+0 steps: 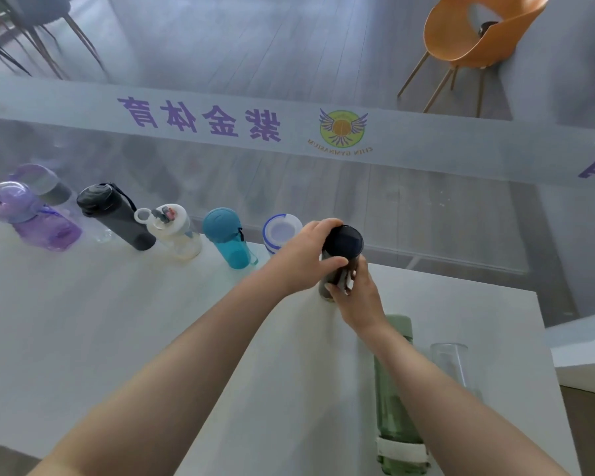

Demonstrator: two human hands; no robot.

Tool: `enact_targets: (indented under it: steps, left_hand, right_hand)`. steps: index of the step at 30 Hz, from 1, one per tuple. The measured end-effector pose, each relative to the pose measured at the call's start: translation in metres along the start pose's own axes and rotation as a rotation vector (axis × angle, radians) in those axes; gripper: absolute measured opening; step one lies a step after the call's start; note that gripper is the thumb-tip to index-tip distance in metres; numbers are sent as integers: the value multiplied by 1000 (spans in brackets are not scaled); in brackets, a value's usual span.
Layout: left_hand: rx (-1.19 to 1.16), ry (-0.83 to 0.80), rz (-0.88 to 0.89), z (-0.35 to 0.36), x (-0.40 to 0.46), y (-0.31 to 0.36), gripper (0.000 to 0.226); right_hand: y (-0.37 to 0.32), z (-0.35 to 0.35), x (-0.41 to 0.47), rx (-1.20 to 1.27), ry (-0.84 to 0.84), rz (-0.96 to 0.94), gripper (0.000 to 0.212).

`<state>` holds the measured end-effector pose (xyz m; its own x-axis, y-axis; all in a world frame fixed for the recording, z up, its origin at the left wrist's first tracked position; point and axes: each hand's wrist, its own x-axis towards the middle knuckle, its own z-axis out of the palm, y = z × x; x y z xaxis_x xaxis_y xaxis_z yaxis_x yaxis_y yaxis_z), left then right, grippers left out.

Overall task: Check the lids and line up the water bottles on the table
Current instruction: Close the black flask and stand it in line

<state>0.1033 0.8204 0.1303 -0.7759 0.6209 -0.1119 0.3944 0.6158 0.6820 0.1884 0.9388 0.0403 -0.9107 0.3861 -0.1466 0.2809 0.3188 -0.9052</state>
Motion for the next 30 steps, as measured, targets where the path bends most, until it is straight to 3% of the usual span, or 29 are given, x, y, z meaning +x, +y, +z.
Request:
enact_targets:
  steps: [5,15,20,24,30]
  left_hand:
    - [162,-11,34,-15,28,5,61]
    - [129,1,45,-20,37,2,61]
    - [187,2,70,-19,36,-1,62]
    - [268,37,116,-15,29,-2,69]
    - [291,182,256,2,5,7,65]
  right_hand:
    - [-6,-2,23,6,3,37,55]
    - [-9,-1,34,11,4,52,55]
    - [-8,-4,38,-79,-29,94,69]
    - [-4,-13,32,-178,-56,138,89]
    - [3,-44,-9,-294,-30,109,81]
